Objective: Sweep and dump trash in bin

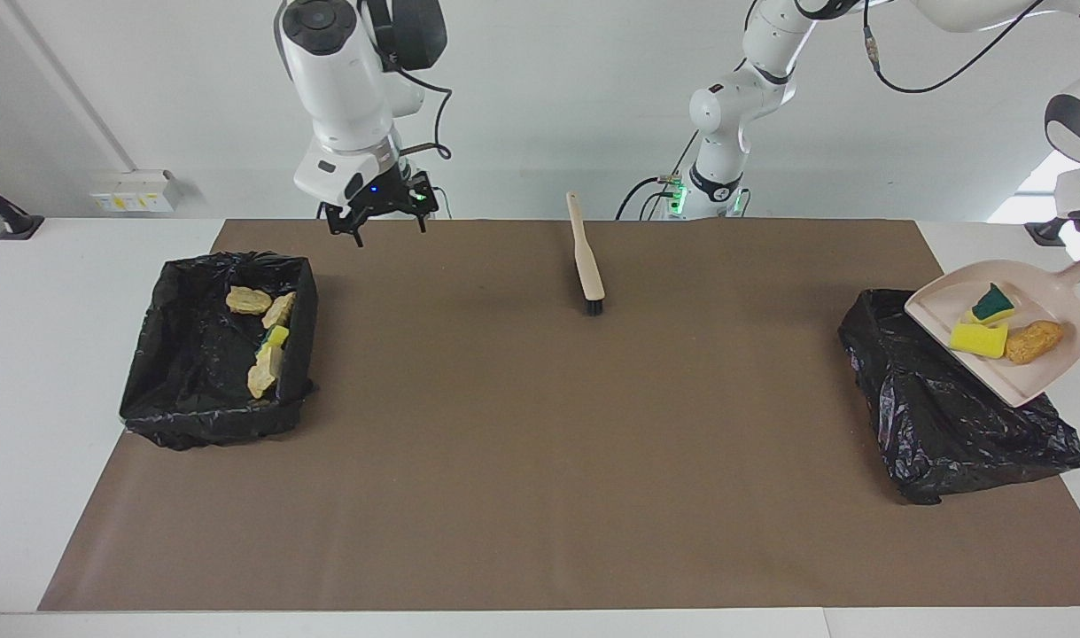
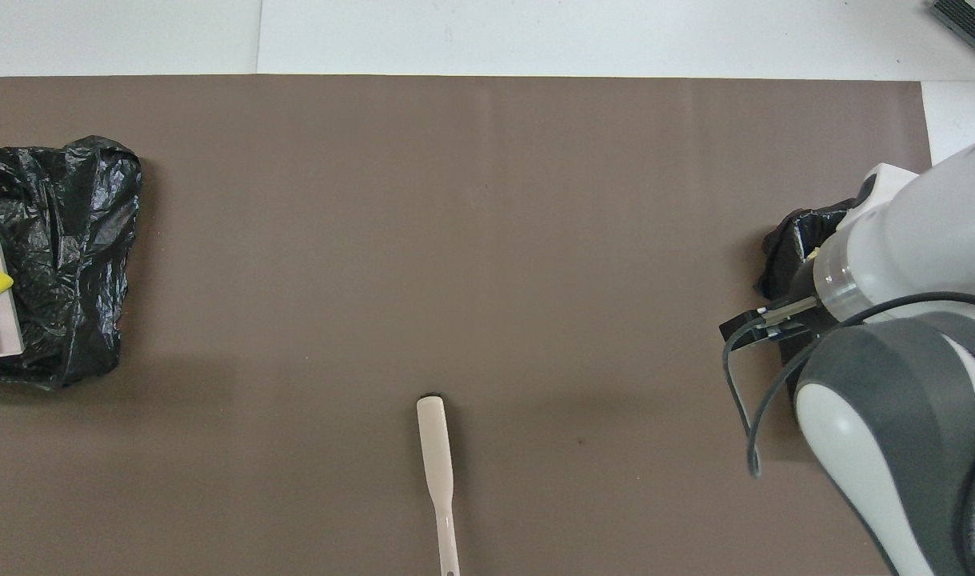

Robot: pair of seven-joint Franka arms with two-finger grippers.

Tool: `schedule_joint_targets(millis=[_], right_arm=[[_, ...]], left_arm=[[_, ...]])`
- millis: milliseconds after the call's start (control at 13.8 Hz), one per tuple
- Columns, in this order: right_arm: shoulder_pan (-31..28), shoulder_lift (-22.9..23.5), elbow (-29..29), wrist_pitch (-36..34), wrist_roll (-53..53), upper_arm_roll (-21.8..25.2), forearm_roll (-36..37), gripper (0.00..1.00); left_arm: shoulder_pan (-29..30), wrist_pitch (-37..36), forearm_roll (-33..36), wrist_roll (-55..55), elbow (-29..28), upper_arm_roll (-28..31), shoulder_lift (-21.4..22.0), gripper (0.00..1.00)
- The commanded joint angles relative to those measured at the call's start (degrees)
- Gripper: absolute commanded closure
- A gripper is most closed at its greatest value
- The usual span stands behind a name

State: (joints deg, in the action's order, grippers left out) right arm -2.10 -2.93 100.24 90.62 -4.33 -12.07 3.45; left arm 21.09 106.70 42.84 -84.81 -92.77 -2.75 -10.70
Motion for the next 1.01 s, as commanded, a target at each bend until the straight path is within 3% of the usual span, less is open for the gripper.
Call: schedule_joint_targets(millis=[0, 361, 650, 867, 939], right_arm=[[-2.3, 0.9, -2.0, 2.5, -1.5, -0.5, 1.6, 0.00], [-4.9, 1.1, -2.0, 7.4, -1.5, 1.3, 0.3, 0.00], [-7.5, 1.1, -2.3, 6.1, -0.9, 2.3, -0.2, 0.00], [2.7, 2.0, -9.2, -2.9, -0.4, 15.7, -2.3, 0.00], [2.7, 2.0, -9.6, -3.7, 0.2, 16.4, -3.5, 0.00]], left_arm=[[-2.1, -0.6, 4.9, -0.7, -0.6, 0.6, 0.2, 1.00], [-3.3, -0.7, 11.0, -0.8, -0.6, 0.6, 0.3, 1.00], [-6.1, -1.8, 18.5, -0.4, 0.2, 0.3, 0.2, 1.00], [-10.1, -4.7, 18.8, 2.4, 0.2, 0.4, 0.2, 1.00], [-10.5, -4.6, 18.8, 2.5, 0.2, 0.5, 0.2, 1.00]])
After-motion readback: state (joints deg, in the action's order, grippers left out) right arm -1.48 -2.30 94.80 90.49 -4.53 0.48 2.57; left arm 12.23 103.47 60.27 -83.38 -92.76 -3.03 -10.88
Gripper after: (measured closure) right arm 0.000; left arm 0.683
